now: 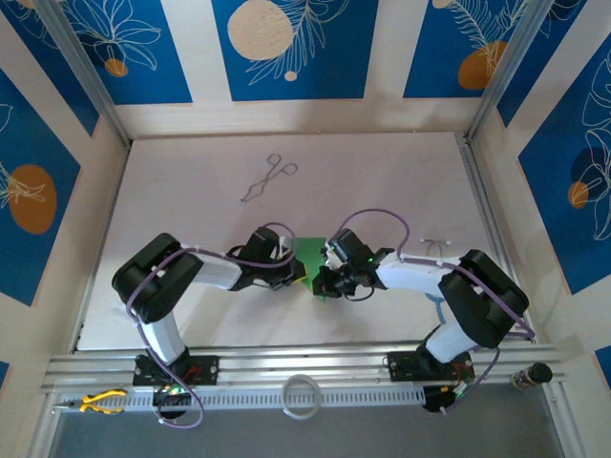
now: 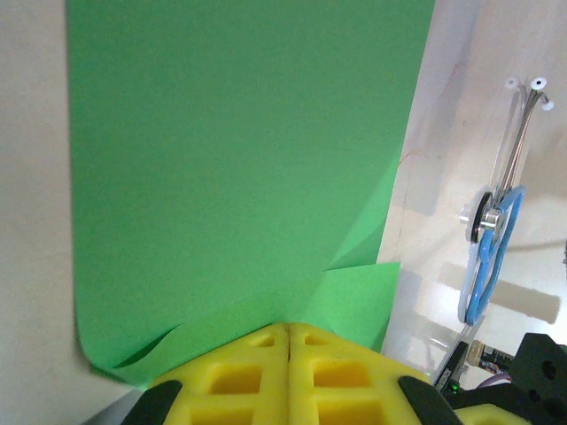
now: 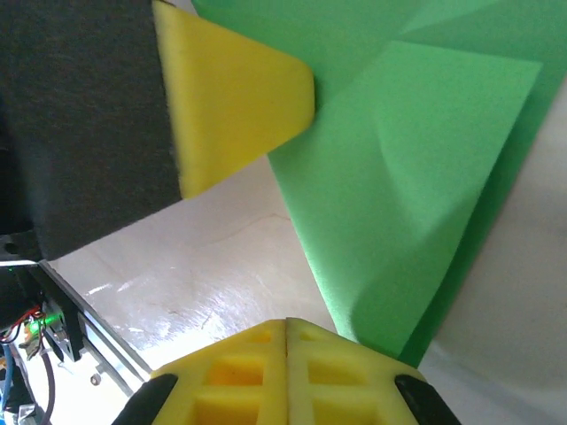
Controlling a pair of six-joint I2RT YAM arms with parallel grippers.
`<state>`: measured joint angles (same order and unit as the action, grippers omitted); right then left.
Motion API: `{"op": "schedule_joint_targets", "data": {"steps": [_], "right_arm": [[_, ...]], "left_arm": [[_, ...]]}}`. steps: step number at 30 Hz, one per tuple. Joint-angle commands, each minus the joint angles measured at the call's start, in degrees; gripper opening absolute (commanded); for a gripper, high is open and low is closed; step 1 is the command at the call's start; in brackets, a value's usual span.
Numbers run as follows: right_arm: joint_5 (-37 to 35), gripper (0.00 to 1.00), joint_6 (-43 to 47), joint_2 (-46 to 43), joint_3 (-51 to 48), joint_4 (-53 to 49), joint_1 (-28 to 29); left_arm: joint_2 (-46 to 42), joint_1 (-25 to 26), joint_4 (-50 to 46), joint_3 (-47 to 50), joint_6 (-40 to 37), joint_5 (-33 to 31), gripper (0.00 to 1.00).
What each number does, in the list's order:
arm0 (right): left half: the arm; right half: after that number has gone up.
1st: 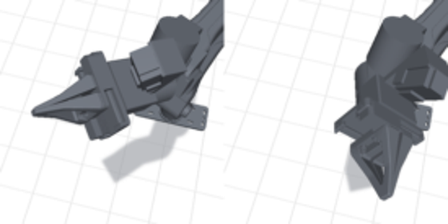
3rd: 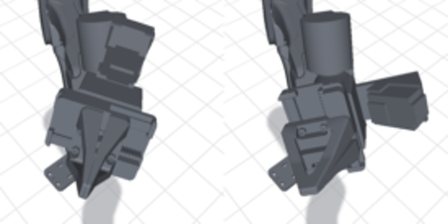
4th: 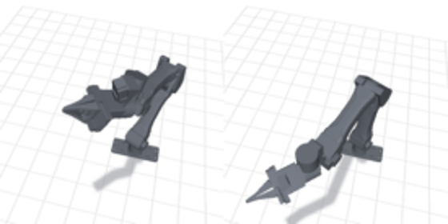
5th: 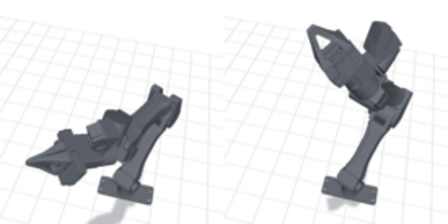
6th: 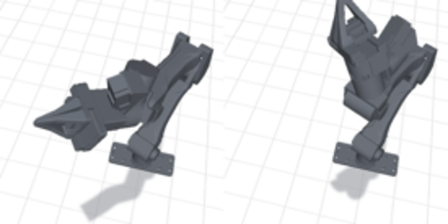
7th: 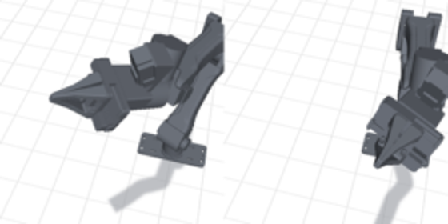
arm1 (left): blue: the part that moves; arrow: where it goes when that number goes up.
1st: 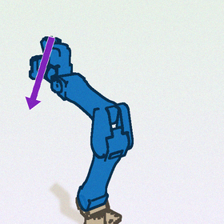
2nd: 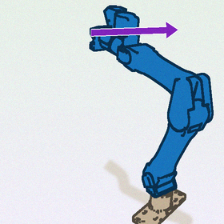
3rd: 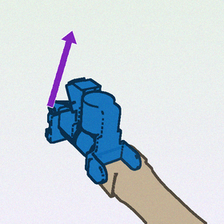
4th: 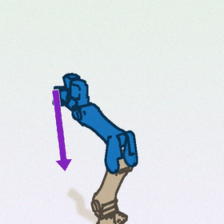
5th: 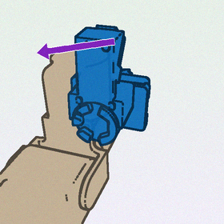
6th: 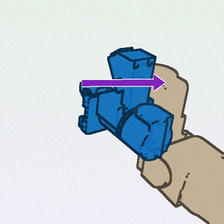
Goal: Fold a paper plane with a square sheet of paper (pick it up from the middle)
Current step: Third fold the triangle at the center of the table.
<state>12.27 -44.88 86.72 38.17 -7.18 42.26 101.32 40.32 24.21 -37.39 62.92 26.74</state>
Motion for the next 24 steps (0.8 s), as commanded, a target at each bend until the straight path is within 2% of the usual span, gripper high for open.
{"op": "schedule_joint_targets", "data": {"steps": [1,9,24], "right_arm": [[1.44,0.07,0.54,2.29,2.61,-0.44,-0.16],[1.33,0.07,1.17,8.11,2.31,-0.30,-0.69],[5.98,0.08,1.27,0.42,-7.79,2.75,-3.27]], "left_arm": [[0.64,0.66,-4.17,0.03,-0.93,-1.70,0.00],[0.42,0.64,-4.17,0.29,-0.95,-1.98,0.00],[0.81,0.65,-4.17,0.74,-0.84,-2.79,0.00]]}}
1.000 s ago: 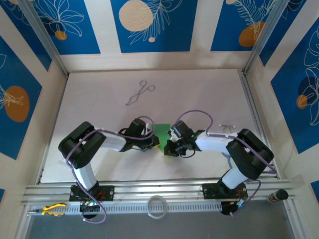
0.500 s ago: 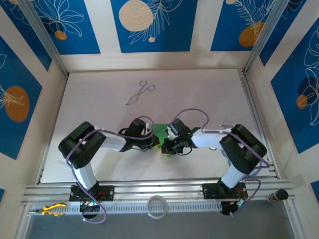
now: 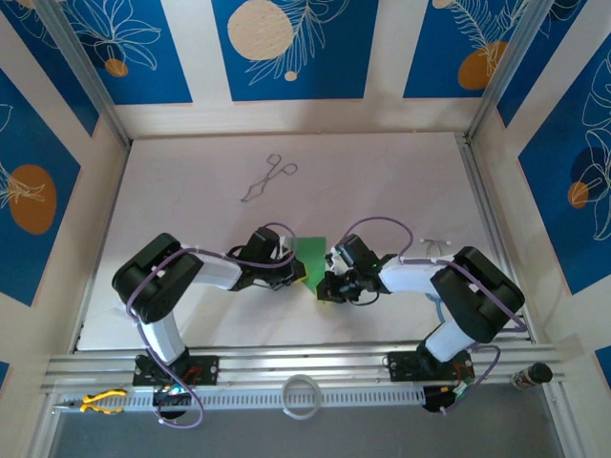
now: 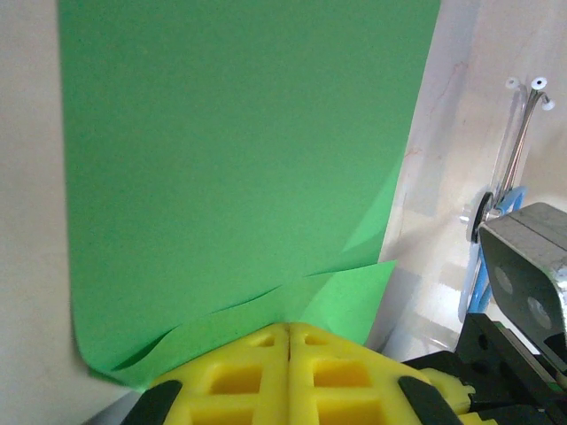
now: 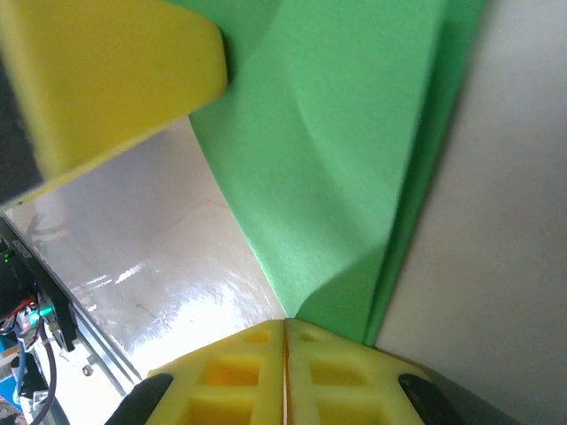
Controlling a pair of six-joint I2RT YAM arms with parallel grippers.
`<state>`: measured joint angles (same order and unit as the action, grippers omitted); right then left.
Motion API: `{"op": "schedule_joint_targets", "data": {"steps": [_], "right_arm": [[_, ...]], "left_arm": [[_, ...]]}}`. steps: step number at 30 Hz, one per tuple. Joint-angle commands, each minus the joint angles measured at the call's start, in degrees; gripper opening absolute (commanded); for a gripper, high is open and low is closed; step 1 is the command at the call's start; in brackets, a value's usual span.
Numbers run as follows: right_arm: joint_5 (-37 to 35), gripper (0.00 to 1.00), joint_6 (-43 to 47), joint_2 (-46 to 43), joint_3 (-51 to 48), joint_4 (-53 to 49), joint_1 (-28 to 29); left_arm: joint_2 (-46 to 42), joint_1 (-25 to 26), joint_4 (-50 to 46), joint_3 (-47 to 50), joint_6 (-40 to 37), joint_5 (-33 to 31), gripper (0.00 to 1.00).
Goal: Fold a paper plane with a square sheet of paper (pick it up from the middle)
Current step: Third fold the triangle at the center of the table.
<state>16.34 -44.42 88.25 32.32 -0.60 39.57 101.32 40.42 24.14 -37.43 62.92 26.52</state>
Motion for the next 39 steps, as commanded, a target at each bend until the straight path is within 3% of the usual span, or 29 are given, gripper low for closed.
{"op": "schedule_joint_targets", "data": {"steps": [1,8,15,28,39], "right_arm": [[1.81,0.08,0.92,-1.62,-2.63,-4.05,-0.85],[2.62,0.08,2.06,-7.01,-5.49,-5.65,-3.17],[2.15,0.09,0.55,-13.73,-3.02,-7.57,-5.19],[2.73,0.09,-4.19,-1.47,6.17,-3.15,-1.97],[0.09,0.04,-3.51,5.18,2.94,-5.43,-2.65]], "left_arm": [[0.75,0.56,-4.03,0.85,-0.70,-2.62,0.00],[0.20,0.55,-3.50,1.21,0.06,-3.13,0.00],[-1.61,2.59,-1.44,1.92,3.89,-8.66,0.00],[-2.62,4.14,0.24,2.76,5.64,-11.58,0.00],[-5.32,4.09,-2.48,0.22,1.29,-9.76,0.00]]}}
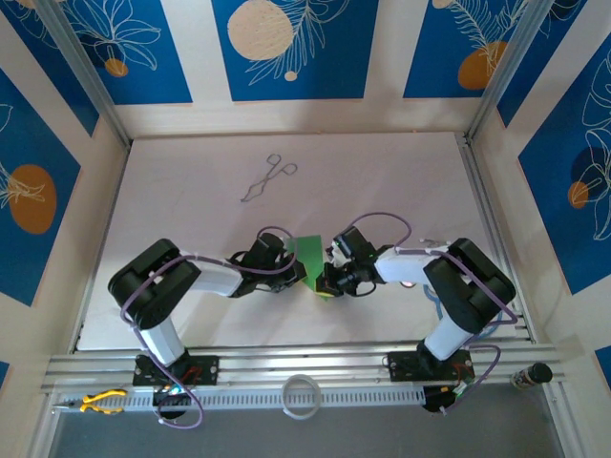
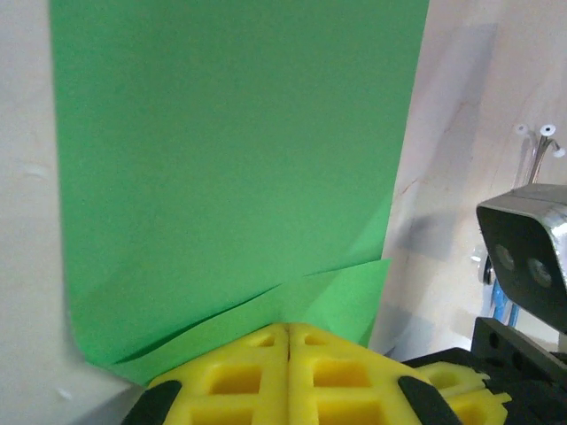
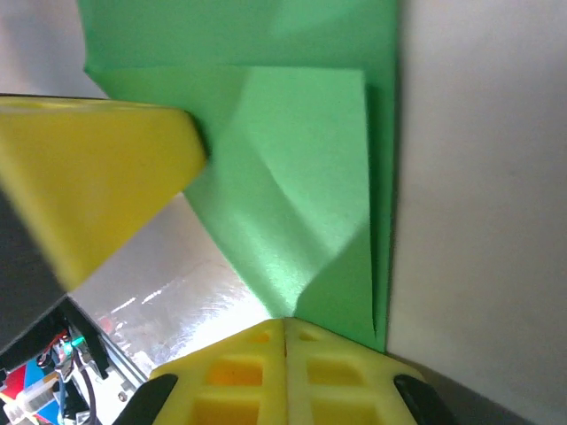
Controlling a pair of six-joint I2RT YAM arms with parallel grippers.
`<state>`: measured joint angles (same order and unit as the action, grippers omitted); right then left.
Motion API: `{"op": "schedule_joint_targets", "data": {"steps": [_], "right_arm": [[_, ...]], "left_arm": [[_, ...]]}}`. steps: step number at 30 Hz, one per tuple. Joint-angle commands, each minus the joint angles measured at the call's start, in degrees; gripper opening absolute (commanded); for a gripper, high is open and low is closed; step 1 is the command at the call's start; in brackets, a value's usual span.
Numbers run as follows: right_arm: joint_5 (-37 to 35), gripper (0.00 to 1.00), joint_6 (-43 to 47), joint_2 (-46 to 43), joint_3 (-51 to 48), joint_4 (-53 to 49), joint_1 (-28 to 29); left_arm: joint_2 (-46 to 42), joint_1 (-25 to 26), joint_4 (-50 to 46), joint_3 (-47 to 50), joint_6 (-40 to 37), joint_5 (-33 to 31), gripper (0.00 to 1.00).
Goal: Fold a paper plane with a square sheet of paper (pick it up from the middle)
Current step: Third fold the triangle at the center of the table.
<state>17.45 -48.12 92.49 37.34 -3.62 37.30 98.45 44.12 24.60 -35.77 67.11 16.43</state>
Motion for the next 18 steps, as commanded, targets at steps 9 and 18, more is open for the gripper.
{"op": "schedule_joint_targets", "data": {"steps": [9,18], "right_arm": [[-1.15,0.02,0.16,0.49,-2.72,-2.83,-0.95],[-1.27,0.02,0.17,0.15,-3.06,-2.99,-1.22]], "left_arm": [[-4.46,2.04,-9.90,-5.74,-5.78,2.97,0.01],[0.34,2.91,-8.23,-5.01,-5.29,0.89,0.00]]}}
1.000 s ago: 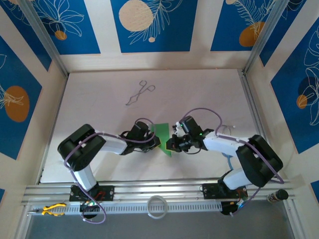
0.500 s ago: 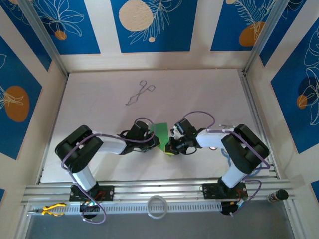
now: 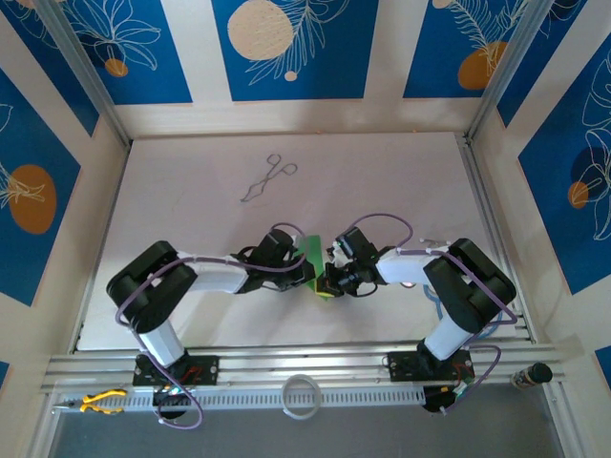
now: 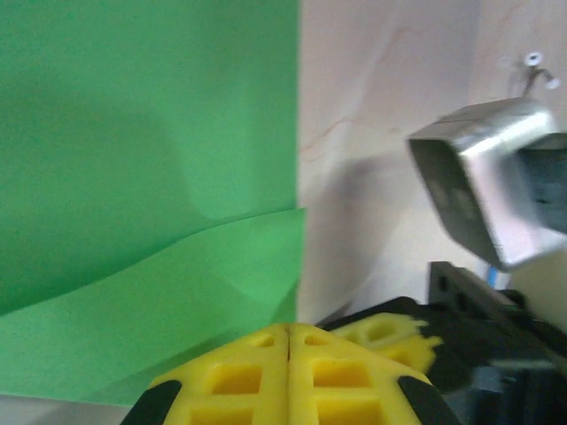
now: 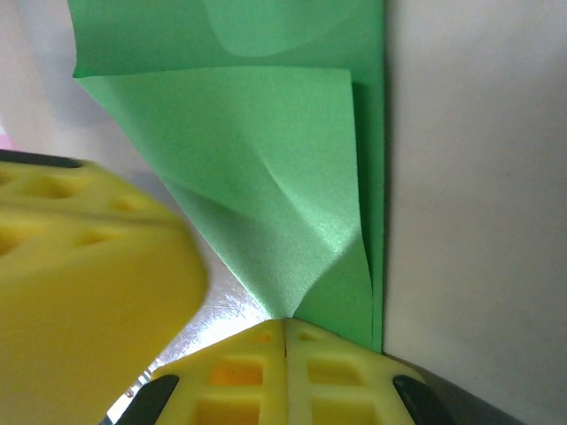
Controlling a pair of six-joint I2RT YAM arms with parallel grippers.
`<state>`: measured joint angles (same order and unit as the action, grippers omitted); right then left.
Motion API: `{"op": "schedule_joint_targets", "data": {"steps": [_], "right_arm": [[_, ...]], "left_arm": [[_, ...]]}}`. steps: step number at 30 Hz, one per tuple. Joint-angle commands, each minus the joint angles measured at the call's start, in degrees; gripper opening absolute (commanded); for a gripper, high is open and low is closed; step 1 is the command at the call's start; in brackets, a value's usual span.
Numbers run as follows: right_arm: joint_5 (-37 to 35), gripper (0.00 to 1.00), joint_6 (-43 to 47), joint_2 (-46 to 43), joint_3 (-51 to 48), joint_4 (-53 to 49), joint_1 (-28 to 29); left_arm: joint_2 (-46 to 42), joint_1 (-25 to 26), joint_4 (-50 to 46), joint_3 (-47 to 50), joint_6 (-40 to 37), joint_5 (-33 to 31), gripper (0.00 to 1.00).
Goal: Fold a paper plane with a square sheet of paper (pick it up from the middle)
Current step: Third fold the triangle at the center of the table.
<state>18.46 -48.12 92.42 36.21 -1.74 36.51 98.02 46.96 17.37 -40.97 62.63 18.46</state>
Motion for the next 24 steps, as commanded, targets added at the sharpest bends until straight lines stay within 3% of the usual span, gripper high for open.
{"op": "schedule_joint_targets", "data": {"steps": [1,13,17,24], "right_arm": [[-2.29,0.02,0.28,0.31,-1.99,-4.90,-0.38],[-4.22,0.02,0.90,0.14,-2.67,-6.50,-0.92],[-3.88,0.01,0.75,1.06,-3.04,-5.94,-1.00],[-3.60,0.01,1.02,1.62,-2.68,-6.25,-1.00]], "left_arm": [[0.85,-0.17,-1.62,0.24,-1.22,-1.63,0.00],[3.17,-8.31,8.73,6.65,-0.82,2.81,0.00],[2.56,-11.00,6.86,6.90,-2.11,4.08,0.00],[0.07,-13.66,-5.50,3.45,-6.48,2.67,0.00]]}}
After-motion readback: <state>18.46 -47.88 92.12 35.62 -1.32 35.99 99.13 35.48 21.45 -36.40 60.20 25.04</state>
